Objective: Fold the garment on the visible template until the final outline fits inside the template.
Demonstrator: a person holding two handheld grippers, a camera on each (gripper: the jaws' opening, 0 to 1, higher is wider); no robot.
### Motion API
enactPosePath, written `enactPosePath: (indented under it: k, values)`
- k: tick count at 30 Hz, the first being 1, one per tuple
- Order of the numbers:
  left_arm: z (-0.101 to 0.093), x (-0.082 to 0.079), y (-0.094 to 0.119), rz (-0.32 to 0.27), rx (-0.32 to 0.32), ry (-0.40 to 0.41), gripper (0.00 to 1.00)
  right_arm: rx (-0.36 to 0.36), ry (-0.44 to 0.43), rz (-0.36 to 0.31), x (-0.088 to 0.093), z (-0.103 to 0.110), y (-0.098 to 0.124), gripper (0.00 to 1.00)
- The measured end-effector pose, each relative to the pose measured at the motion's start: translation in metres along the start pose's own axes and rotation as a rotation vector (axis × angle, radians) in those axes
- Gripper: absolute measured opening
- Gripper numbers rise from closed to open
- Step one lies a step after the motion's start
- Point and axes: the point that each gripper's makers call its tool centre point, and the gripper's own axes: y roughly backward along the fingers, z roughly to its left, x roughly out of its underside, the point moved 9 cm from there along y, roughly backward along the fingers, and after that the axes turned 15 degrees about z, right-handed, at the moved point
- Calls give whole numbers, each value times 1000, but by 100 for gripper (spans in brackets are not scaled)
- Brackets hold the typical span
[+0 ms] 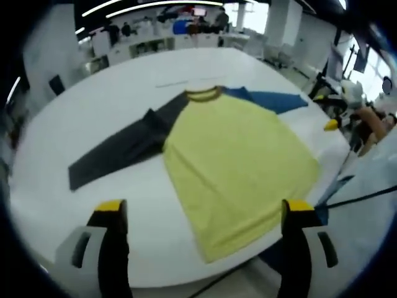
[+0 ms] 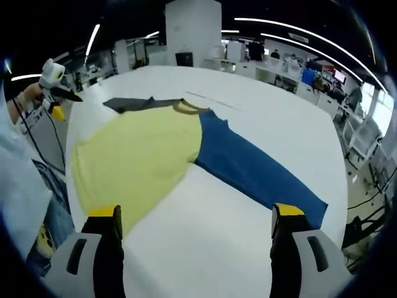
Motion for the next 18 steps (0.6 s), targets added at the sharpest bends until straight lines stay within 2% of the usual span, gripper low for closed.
enactPosePath:
  k: [8,15,18]
  values:
    - [-1,-5,6,7,-28,-19,99,24,-6,6,-3,-20,8,100]
    - [-3,-8,8,-7,-26,-17,99,67,-28,4,-3,-42,13,100]
    - [-3,-9,7,-4,-25,-17,98,68,-79,-22,-1,-53,14,100]
